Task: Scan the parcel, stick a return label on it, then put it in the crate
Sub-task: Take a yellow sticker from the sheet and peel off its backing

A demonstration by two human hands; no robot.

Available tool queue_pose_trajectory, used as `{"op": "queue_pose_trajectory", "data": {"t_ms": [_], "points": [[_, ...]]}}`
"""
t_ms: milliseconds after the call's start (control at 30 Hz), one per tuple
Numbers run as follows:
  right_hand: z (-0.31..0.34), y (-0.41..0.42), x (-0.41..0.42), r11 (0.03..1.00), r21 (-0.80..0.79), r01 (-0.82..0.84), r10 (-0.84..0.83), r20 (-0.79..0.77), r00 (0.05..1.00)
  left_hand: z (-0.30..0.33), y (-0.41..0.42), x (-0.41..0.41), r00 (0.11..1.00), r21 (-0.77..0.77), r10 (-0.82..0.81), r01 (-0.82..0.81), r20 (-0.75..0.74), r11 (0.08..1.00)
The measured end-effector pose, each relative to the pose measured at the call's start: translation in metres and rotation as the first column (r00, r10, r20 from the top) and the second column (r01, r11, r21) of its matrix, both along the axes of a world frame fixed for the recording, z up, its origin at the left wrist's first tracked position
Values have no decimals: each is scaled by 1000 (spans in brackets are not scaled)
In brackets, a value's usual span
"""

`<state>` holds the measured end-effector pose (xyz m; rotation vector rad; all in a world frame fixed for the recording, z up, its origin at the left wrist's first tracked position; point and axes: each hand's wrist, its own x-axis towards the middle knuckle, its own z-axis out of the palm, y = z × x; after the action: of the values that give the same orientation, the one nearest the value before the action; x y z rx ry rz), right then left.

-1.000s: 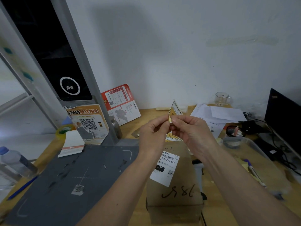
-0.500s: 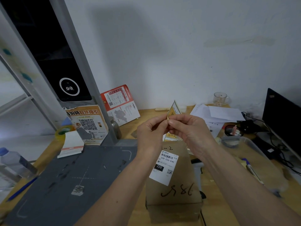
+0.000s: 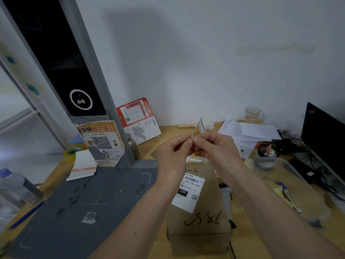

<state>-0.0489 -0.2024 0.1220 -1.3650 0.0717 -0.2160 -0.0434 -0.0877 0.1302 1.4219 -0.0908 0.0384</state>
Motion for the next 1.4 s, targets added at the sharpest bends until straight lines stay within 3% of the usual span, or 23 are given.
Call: {"op": "queue_pose_trajectory", "data": {"t_ms": [433,600,833,1067,1233,1400], "points": [[3,0,-5,997,-74,28,-30,-18,999,-1,-2,2,998,8,20,-19,-59,1000],[1,2,-5,1000,-14,14,-14,-45,999,-5,0,5,994,19,19,-17,-109,1000],[1,4,-3,997,65,30,-26,-66,997,-8,2,10,978,-108,-13,-10,-210,994],[0,6,-3,991,132,16,-2,-102,995,-10,1,8,980,-61,-5,-8,-197,998],[0,8,-3,997,-8,76,-76,-95,993,-10,-1,7,985,-26,-13,9,-173,1000],[-1,6,-3,992,-24,124,-126,-87,988,-11,-3,8,981,-72,-44,31,-190,997]]}}
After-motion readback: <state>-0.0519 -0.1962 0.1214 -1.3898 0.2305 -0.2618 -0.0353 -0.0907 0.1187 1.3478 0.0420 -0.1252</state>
